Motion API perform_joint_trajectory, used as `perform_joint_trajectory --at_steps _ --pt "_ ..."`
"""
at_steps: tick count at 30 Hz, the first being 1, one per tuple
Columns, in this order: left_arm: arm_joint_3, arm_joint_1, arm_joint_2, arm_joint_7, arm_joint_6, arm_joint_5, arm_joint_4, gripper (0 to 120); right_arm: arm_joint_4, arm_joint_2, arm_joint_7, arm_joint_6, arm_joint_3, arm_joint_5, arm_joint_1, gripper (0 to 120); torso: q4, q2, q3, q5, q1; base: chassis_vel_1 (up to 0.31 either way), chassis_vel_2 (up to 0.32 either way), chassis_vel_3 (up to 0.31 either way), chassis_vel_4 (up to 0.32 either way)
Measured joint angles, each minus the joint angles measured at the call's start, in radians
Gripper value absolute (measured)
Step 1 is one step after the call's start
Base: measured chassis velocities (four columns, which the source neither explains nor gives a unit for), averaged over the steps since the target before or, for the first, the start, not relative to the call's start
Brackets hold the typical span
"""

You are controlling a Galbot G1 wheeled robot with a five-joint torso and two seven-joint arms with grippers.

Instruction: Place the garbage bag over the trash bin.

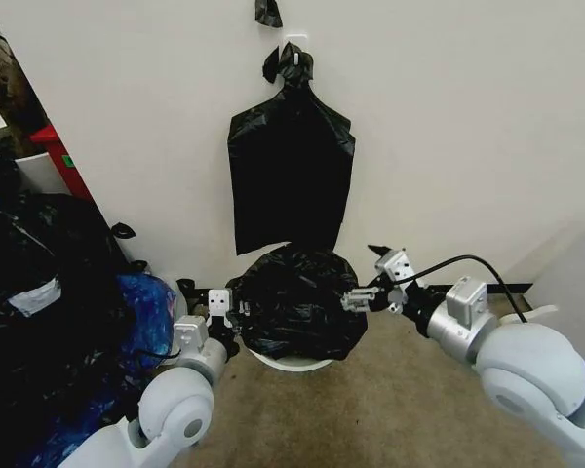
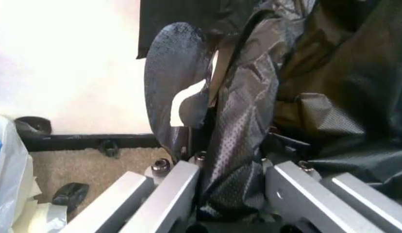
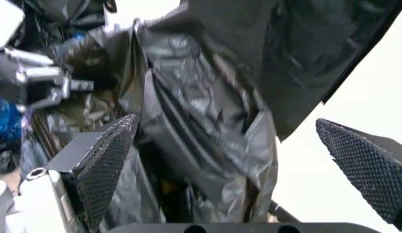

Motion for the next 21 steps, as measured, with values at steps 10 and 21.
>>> perform_joint_trajectory --at_steps 10,21 --pt "0.001 -0.011 0.005 0.011 0.001 -0.002 -0.004 0 -0.03 0.002 0.008 -0.008 -0.006 -0.017 -0.001 66 -0.0002 0.0 0.0 0.0 0.0 0.0 0.0 0.0 0.0" --pt "0.002 -0.009 0.017 0.018 0.023 -0.018 -0.01 0 -0.055 0.017 0.038 0.009 -0.013 -0.011 -0.002 22 -0.0001 0.0 0.0 -0.0001 0.0 0.0 0.0 0.0 0.0"
